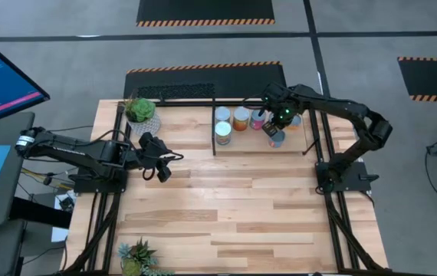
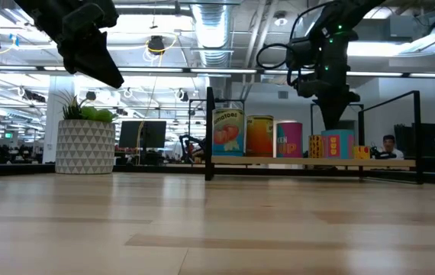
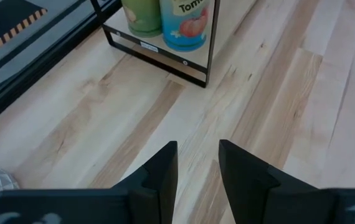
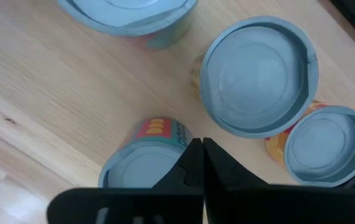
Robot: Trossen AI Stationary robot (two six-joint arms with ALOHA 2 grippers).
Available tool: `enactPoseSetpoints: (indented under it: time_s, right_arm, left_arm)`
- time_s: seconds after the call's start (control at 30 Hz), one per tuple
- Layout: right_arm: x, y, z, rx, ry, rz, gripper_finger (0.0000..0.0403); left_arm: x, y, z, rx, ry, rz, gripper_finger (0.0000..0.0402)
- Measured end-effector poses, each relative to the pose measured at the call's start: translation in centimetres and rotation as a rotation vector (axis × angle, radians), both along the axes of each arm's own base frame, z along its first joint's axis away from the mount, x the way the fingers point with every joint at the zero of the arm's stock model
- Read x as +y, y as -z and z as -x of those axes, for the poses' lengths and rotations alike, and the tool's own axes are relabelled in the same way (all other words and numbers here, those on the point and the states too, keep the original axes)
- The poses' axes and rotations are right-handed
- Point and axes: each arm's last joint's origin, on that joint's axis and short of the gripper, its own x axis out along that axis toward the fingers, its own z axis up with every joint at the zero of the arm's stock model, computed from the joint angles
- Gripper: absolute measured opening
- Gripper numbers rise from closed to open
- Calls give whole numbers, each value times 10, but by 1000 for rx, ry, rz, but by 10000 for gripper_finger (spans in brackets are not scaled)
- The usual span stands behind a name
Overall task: Pick and place cans onto a shelf
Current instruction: Adjust the cans
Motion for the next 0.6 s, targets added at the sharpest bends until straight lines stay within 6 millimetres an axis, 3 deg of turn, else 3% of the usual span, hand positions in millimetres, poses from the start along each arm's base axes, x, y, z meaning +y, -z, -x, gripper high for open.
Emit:
enactPoseSetpoints:
  time_s: [0.6]
  right_arm:
    - [-1,0,3,8,-1,-14,15]
  left_arm:
    - [0,0,0,1,2,1,105]
